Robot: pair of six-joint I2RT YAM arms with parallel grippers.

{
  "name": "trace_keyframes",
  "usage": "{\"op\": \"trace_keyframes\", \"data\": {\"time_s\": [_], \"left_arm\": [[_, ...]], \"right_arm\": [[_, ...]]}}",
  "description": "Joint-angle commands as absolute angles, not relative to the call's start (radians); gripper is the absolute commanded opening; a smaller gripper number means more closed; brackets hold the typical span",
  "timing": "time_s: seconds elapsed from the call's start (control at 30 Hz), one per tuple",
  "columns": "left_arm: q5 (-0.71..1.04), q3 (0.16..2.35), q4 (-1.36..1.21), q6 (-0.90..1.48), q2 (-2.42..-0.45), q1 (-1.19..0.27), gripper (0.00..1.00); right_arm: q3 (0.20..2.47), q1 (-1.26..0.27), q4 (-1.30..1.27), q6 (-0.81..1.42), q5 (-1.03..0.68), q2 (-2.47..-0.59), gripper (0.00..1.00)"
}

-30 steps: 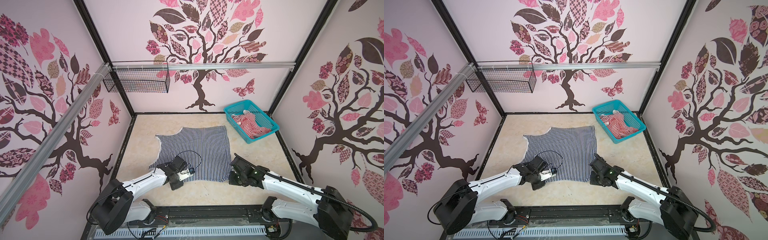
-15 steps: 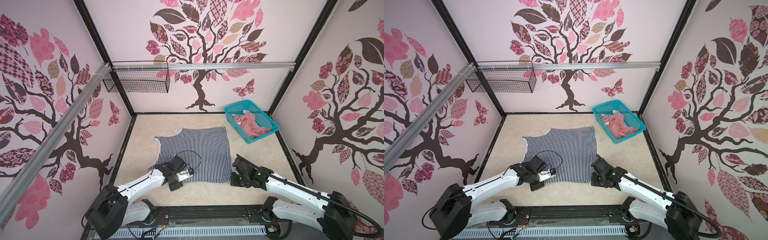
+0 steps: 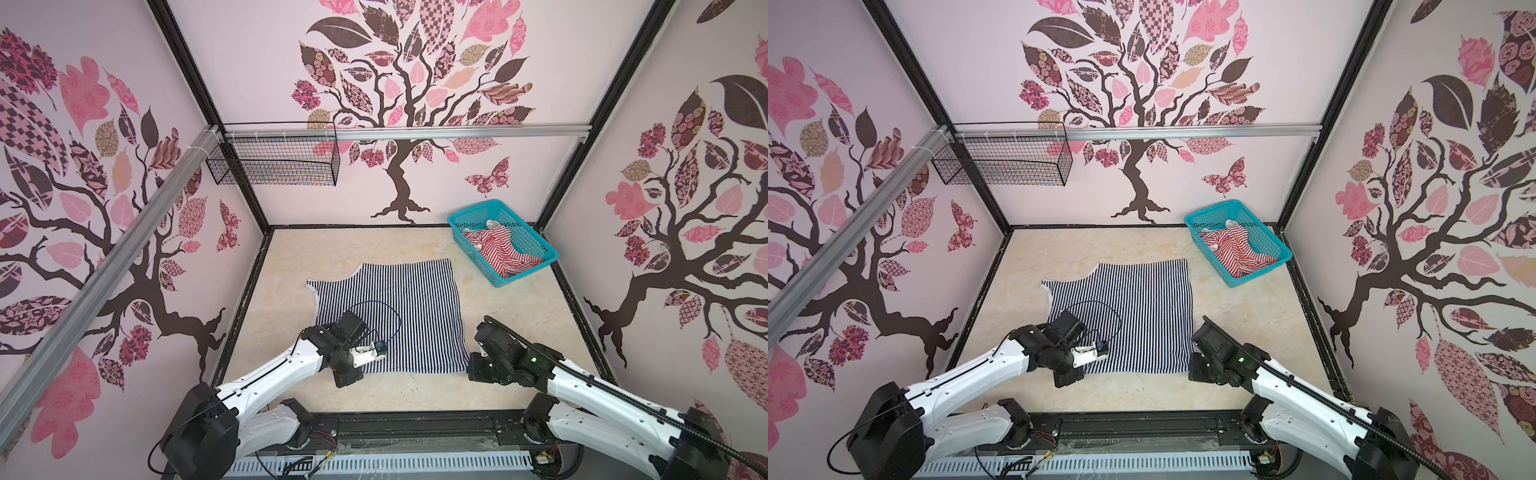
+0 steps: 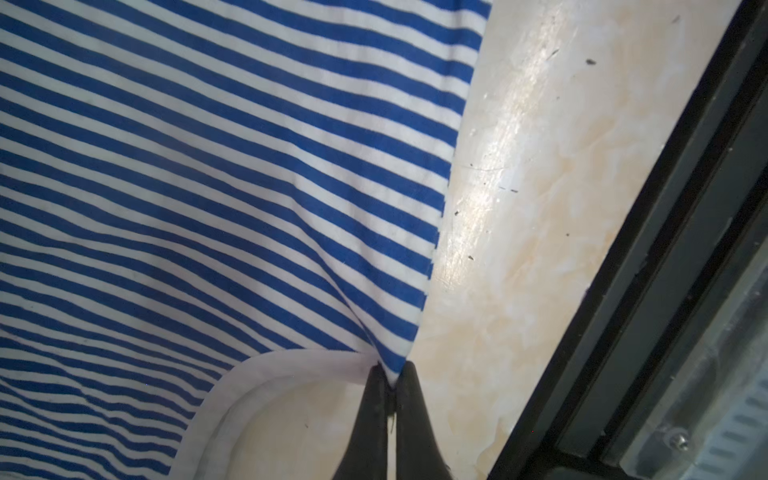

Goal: Fold and stack the tank tops
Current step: 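Grasp the near hem corners with the left and right grippers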

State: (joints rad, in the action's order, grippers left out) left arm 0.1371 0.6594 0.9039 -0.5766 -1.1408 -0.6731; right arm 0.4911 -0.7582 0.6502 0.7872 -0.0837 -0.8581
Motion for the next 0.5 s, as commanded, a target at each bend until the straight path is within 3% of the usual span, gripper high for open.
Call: {"op": "trace_keyframes", "data": {"time_s": [0.0,0.47], "left_arm": [[0.167,0.705,0.955,-0.595,-1.121,-0.676,0.00],[0.029,0.753,0.815,-0.552,-1.149,-0.652,0.00]], "right_arm": [[0.544,-0.759,0.732,0.800,-0.079,-0.829,0.00],[0.685,-0.759,0.717,0.749,-0.014,-0.931,0.00]]}}
